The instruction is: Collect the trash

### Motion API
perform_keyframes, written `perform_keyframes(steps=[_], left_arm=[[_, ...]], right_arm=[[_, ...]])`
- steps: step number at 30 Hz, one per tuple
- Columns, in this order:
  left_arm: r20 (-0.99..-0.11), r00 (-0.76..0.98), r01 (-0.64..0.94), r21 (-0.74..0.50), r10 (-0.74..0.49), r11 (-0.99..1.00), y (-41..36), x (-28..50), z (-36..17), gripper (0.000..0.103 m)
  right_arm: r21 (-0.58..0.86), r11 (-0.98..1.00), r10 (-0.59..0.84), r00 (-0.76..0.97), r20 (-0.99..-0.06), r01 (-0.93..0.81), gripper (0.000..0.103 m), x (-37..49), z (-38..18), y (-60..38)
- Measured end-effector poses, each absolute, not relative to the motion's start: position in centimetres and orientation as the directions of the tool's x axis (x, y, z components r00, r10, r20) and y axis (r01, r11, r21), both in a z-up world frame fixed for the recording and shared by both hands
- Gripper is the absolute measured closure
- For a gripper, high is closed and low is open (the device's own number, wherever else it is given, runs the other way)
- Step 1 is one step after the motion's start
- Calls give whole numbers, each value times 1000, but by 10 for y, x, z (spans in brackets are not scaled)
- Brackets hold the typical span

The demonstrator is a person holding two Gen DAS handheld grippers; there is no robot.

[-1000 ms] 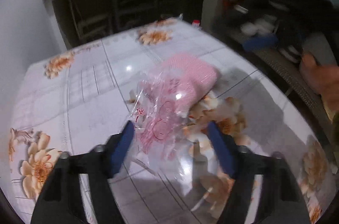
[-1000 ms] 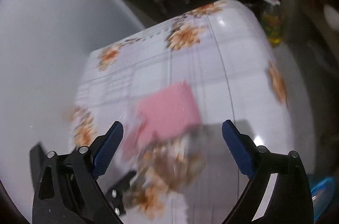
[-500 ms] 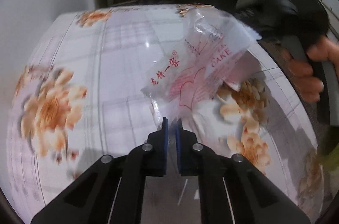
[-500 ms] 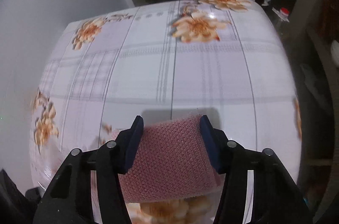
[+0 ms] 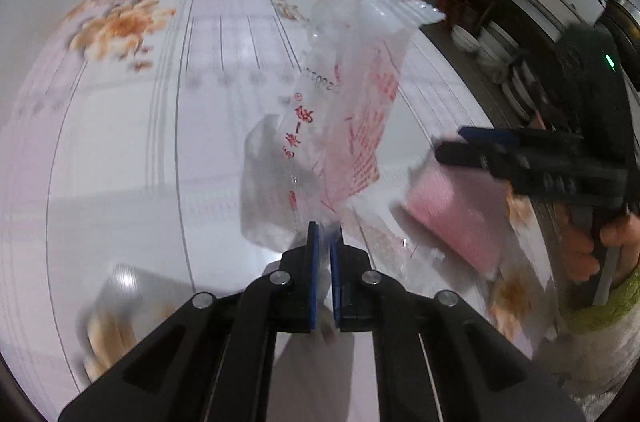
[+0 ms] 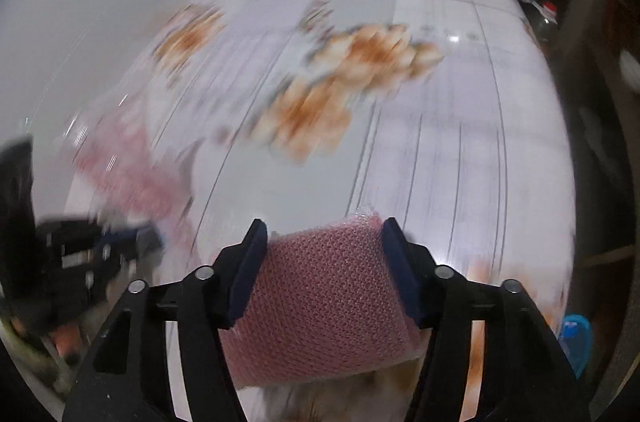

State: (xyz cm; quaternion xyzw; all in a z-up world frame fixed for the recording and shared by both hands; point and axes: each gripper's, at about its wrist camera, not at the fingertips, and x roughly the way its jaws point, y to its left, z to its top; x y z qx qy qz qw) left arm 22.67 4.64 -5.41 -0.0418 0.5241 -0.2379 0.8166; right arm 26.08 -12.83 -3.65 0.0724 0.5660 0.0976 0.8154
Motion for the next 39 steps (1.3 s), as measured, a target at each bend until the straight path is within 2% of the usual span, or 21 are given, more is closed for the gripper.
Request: perform_keyframes(steps=[2,3,6,11,14,17,20,27,31,35,38,39], left_arm=[[-829,354,344,-316,-433,884,45,211,-51,98],[-827,362,344,-310,-430,886,45,207,-50,98],[-823,369,349,-307,-431,885,41,200,-50,98],[-822,385,364,-284,-421,887,38,194,-48,98],[-819,389,367,-283,-423,886,35,194,-47,98],[-818,392,365,-282,-421,888,37,191,-46,98],[-818,398,355,-280,-415,892,40,189,-45,98],[-818,414,347,-263,-399,900,45,187,-43,98],[-823,424,346,-240,-379,907,47,187,-40,98],[-820,438,353,-221,-369,909,48,187,-36,98],[-813,422,360,-257,-402,897,51,189,-34,84],[-809,424,360,-260,-406,896,51,189,-32,75]], right_arm=[[199,979,200,385,-901,-44,38,229,-25,-131],[214,977,201,411,-889,-15,32,215,-19,-135],[337,934,241,484,-841,122,25,169,-1,-160],[465,819,283,467,-838,337,25,118,-11,-183],[539,753,371,432,-822,378,25,117,-29,-177],[549,739,410,386,-826,390,25,142,-46,-167],[519,768,372,398,-839,375,22,166,-48,-159],[338,871,197,377,-905,356,14,215,-43,-137],[288,895,160,358,-920,340,12,226,-50,-125],[146,953,54,325,-944,266,12,224,-56,-111],[95,967,12,330,-944,237,13,223,-59,-106],[89,970,9,332,-943,226,17,222,-60,-106]])
